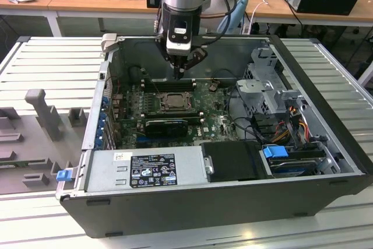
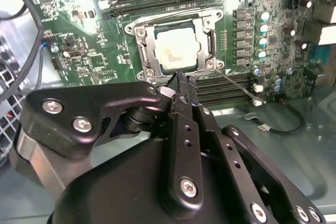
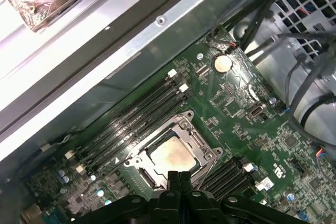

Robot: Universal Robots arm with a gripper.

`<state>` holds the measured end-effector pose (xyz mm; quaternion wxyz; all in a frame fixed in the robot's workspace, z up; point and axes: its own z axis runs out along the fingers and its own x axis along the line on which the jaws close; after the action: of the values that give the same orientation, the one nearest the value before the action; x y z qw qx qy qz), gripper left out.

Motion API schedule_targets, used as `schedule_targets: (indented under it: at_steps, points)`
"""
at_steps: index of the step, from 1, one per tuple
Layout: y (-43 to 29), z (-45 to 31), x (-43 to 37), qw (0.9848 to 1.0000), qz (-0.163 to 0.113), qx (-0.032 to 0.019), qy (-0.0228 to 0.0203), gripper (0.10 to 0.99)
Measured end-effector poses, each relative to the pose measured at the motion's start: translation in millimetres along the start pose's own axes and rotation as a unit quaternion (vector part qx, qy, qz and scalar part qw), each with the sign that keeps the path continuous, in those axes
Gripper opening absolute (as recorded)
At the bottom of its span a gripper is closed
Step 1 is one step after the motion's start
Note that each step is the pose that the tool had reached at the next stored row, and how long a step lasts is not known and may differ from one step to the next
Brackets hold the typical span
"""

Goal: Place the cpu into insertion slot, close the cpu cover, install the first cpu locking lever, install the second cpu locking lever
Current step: 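Install the first cpu locking lever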

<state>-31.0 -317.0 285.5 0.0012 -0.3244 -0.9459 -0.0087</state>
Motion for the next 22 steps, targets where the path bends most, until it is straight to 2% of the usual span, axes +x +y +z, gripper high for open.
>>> schedule_targets:
  at_steps: [4, 7, 11, 13, 14, 16, 21, 22]
  points:
    - [0.0, 0.1, 0.0, 0.9994, -0.035, -0.0002, -0.0001, 0.106]
    - [0.0, 0.2, 0.0, 0.9970, -0.077, -0.0005, -0.0002, 0.106]
    - [0.0, 0.2, 0.0, 0.9920, -0.126, -0.0011, -0.0008, 0.106]
    - [0.0, 0.3, 0.0, 0.9902, -0.139, -0.0011, -0.0007, 0.106]
    - [0.0, 0.4, 0.0, 0.9886, -0.151, -0.0012, -0.0008, 0.106]
    - [0.0, 0.5, 0.0, 0.9870, -0.161, -0.0014, -0.0010, 0.106]
    - [0.0, 0.8, 0.0, 0.9817, -0.190, -0.0016, -0.0011, 0.106]
    - [-0.1, 0.9, 0.0, 0.9791, -0.204, -0.0015, -0.0008, 0.106]
